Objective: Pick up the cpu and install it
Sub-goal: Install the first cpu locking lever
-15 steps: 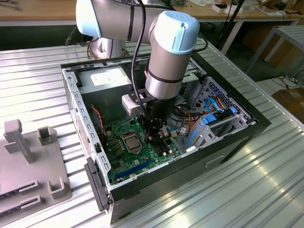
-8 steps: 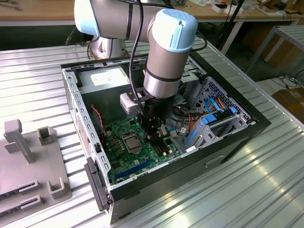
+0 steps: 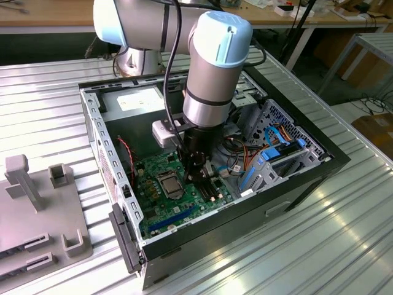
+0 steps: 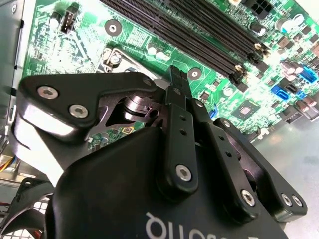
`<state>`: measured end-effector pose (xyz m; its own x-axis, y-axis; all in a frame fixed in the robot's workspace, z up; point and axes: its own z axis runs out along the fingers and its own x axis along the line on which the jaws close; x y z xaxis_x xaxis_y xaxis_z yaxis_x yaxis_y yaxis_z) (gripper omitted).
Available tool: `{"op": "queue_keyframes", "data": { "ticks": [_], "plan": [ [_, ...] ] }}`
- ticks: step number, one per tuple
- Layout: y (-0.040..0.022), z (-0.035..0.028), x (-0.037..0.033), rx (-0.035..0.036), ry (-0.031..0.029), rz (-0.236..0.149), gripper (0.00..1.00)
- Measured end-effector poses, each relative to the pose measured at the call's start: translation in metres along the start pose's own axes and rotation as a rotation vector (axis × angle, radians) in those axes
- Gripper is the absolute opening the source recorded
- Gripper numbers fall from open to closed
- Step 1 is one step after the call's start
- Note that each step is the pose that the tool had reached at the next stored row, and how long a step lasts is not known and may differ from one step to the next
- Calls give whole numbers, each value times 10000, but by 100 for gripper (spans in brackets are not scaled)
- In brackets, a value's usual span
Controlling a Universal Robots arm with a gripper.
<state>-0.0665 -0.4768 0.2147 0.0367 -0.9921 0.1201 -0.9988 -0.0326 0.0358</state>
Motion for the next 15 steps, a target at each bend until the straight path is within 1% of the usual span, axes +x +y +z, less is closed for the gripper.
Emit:
{"op": "queue_keyframes", "data": {
  "ticks": [2, 6, 12, 15],
  "plan": [
    [15, 0, 0, 2, 2, -12, 11],
    [18, 1, 5, 7, 3, -54, 11],
    [23, 5, 40, 17, 7, -140, 11],
    [22, 8, 44, 25, 8, -193, 11]
  ]
}}
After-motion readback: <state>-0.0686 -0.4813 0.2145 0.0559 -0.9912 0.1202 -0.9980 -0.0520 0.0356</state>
